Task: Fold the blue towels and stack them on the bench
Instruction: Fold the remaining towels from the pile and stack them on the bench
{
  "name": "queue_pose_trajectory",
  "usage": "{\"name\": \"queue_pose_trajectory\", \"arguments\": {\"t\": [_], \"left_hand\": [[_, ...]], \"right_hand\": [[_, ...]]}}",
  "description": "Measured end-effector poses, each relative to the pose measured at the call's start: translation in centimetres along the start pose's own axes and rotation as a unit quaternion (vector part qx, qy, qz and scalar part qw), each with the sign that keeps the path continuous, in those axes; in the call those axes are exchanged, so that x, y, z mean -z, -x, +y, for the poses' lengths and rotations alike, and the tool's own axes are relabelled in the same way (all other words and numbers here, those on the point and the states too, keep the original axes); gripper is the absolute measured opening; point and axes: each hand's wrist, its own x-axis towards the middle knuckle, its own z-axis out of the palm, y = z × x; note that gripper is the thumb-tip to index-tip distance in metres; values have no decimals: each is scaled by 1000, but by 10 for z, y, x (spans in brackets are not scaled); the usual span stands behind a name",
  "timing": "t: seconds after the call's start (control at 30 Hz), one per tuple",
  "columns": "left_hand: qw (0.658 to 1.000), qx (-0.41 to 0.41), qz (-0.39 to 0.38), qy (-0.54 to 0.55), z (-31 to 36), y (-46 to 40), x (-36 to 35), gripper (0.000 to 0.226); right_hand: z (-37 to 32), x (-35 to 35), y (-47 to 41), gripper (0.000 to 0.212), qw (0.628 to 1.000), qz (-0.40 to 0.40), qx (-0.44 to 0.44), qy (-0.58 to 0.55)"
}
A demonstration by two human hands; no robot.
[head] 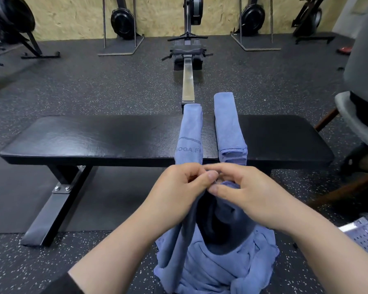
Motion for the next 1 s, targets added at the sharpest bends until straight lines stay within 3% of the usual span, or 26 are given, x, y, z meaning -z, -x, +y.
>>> {"name": "queue_pose_trajectory", "arguments": {"t": [0.1,0.2,0.4,0.5,0.57,0.73,0.9,1.0], "left_hand": [[998,11,12,55,-1,-3,-2,27],[997,39,-21,70,-4,-3,-1,22],[980,121,-139,-76,-25,-2,16,45],[976,125,-126,-123,-31,1,24,41],[984,97,-68,-137,-28,4,23,34],[993,26,60,-101,-18,4,19,20],[993,9,23,-115,-10,4,6,20],[994,-14,20,-103,-10,1,1,22]], "right_hand": [[0,-1,1,5,998,54,-7,18],[-3,1,0,7,993,109,-16,-32],[0,13,-2,10,939,277,-35,-202],[5,20,0,12,922,324,-50,-208],[9,23,0,12,924,333,-58,-176],[14,22,0,7,974,204,-98,20],[6,5,2,44,995,63,-53,49],[3,-5,1,30,999,20,-28,37]]}}
